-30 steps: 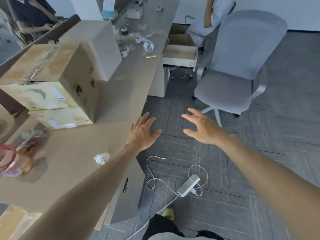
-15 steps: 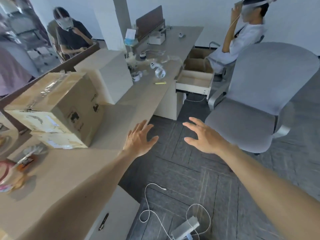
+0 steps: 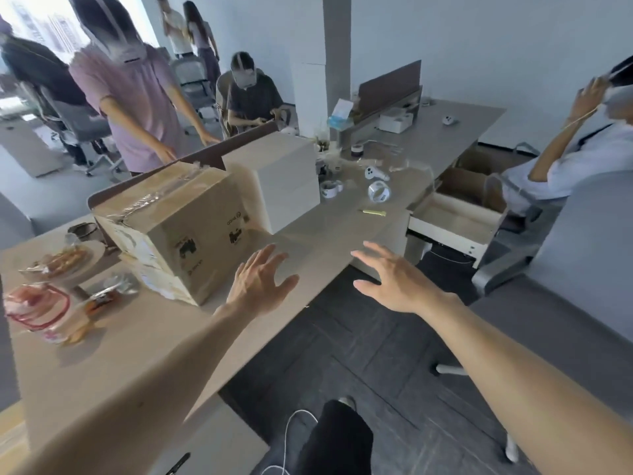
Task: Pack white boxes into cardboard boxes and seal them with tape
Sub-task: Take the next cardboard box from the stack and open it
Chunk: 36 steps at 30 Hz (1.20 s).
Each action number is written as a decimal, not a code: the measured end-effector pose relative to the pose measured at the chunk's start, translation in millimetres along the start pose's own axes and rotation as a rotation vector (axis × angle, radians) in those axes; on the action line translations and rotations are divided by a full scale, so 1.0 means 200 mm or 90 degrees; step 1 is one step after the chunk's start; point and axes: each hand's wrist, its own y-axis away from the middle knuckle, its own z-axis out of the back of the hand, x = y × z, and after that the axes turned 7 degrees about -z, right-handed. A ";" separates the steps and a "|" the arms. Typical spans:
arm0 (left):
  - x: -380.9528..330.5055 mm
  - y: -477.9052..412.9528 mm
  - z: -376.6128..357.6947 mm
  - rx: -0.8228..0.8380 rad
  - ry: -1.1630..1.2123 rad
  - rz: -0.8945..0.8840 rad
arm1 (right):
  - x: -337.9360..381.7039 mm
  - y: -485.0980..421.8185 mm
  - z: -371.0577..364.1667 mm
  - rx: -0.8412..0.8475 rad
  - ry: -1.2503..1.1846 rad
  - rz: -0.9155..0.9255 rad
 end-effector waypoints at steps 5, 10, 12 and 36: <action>0.10 -0.33 -0.14 -0.009 0.004 0.022 | -0.09 -0.41 0.01 0.018 0.018 0.038; 0.17 -0.89 -0.29 -0.028 0.034 0.023 | -0.22 -0.97 0.06 0.041 0.046 0.040; 0.20 -1.14 -0.31 -0.030 0.053 0.032 | -0.26 -1.21 0.11 0.059 0.047 0.026; 1.03 -1.52 0.18 -0.290 -0.030 0.372 | 0.58 -2.88 0.01 0.221 0.075 0.500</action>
